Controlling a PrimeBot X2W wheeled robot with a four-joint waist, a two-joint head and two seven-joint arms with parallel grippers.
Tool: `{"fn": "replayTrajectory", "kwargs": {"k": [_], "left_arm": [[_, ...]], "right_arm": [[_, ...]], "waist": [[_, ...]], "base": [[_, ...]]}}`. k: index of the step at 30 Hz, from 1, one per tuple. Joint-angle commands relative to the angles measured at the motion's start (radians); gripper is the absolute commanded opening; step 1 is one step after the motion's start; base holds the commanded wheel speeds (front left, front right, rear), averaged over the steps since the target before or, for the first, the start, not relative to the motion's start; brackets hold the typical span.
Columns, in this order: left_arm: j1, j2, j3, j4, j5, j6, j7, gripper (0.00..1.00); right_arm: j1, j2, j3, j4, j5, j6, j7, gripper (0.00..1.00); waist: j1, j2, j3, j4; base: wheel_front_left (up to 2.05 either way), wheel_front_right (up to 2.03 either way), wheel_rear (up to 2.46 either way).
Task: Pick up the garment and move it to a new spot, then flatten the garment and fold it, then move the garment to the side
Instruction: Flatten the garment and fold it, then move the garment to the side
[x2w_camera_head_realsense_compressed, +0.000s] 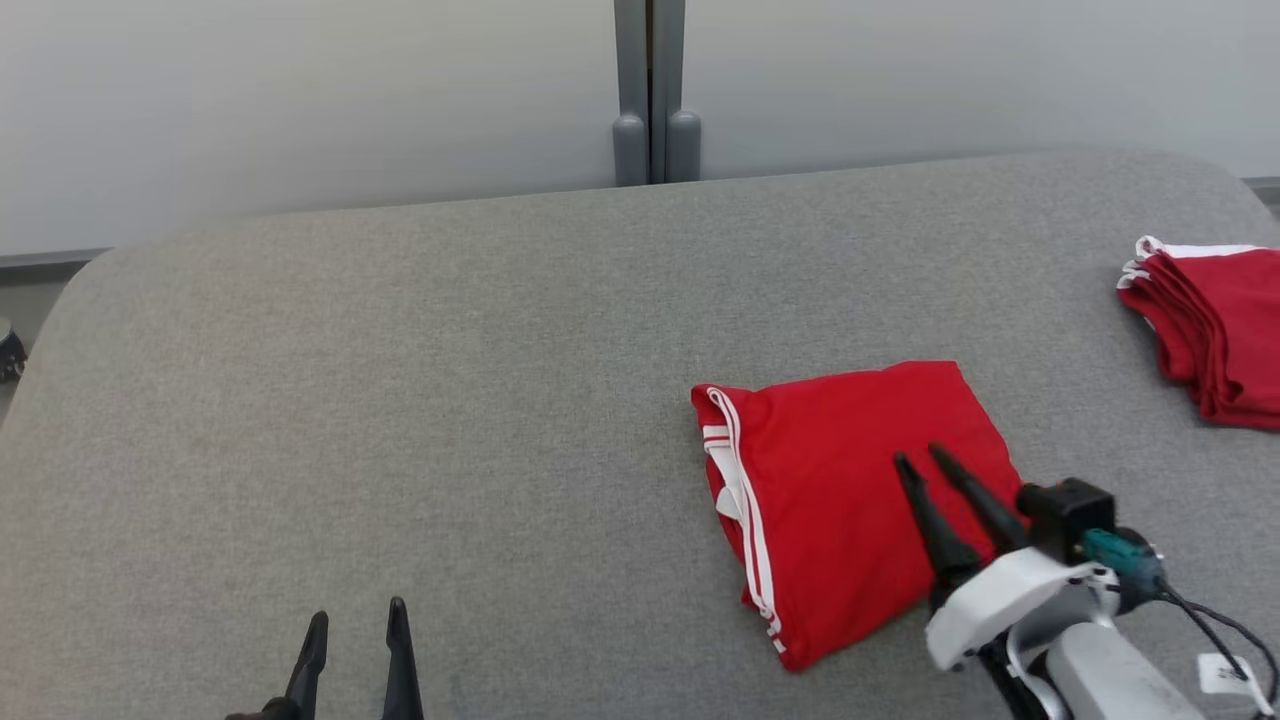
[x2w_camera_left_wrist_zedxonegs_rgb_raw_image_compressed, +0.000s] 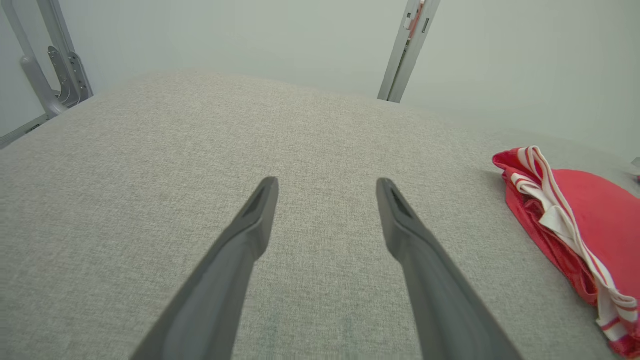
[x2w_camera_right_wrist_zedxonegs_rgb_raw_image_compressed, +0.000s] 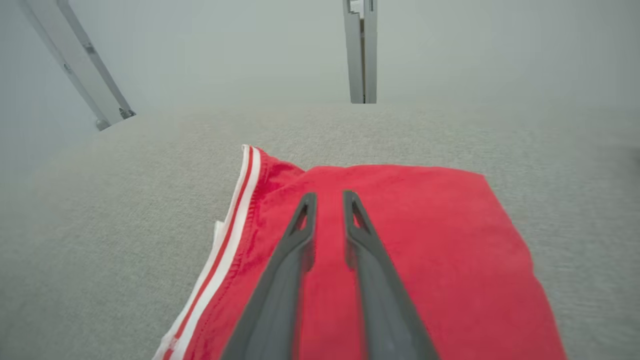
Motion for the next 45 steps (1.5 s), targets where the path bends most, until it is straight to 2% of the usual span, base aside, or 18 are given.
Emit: {"fn": "replayTrajectory", "kwargs": {"k": [1,6,10,17,28,32,34,37,43,45], "left_arm": [[0.022,0.002,0.011,-0.006,0.006,-0.005,-0.003,1.00],[0.045,0.002,0.029,-0.017,0.027,-0.029,-0.003,1.00],[0.058,0.002,0.037,-0.017,0.035,-0.036,-0.003,1.00],[0.072,0.002,0.038,-0.016,0.023,-0.030,-0.003,1.00],[0.071,0.002,0.031,-0.016,0.028,-0.030,-0.003,1.00],[0.066,0.002,0.035,-0.018,0.026,-0.029,-0.003,1.00],[0.061,0.002,0.034,-0.016,0.027,-0.031,-0.003,1.00],[0.042,0.002,0.025,-0.017,0.026,-0.034,-0.003,1.00],[-0.013,0.002,-0.002,-0.013,0.019,-0.038,-0.003,1.00],[-0.034,0.002,-0.011,-0.008,0.018,-0.040,-0.003,1.00]], "right_arm": [[0.037,-0.006,-0.068,-0.053,-0.036,-0.002,-0.006,1.00],[0.171,-0.004,-0.259,-0.210,-0.128,-0.002,-0.006,1.00],[0.245,-0.001,-0.312,-0.248,-0.131,-0.001,-0.006,1.00],[0.310,0.004,-0.325,-0.250,-0.140,-0.002,-0.006,1.00],[0.292,0.013,-0.309,-0.235,-0.147,-0.002,-0.006,1.00],[0.256,0.006,-0.311,-0.220,-0.104,-0.002,-0.006,1.00],[0.212,-0.020,-0.305,-0.203,-0.067,-0.002,0.007,1.00],[0.117,-0.067,-0.318,-0.187,-0.034,-0.002,0.134,1.00],[-0.046,-0.104,-0.319,-0.132,0.000,-0.002,0.495,1.00],[-0.077,-0.108,-0.310,-0.094,-0.003,-0.002,0.586,1.00]], "waist": [[0.0000,0.0000,-0.021,-0.020],[0.0000,0.0000,-0.037,-0.030],[0.0000,0.0000,-0.047,-0.023],[0.0000,0.0000,-0.048,0.010],[0.0000,0.0000,-0.042,0.032],[0.0000,0.0000,-0.032,0.030],[0.0000,0.0000,-0.024,0.026],[0.0000,0.0000,0.007,0.023],[0.0000,0.0000,0.087,0.037],[0.0000,0.0000,0.109,0.051]], "base": [[0.00,0.00,0.00],[0.00,0.00,0.00],[0.00,0.00,0.00],[0.00,0.00,0.00],[0.00,0.00,0.00],[0.00,0.00,0.00],[0.00,0.00,0.00],[0.00,0.00,0.00],[0.00,0.00,0.00],[0.00,0.00,0.00]]}}
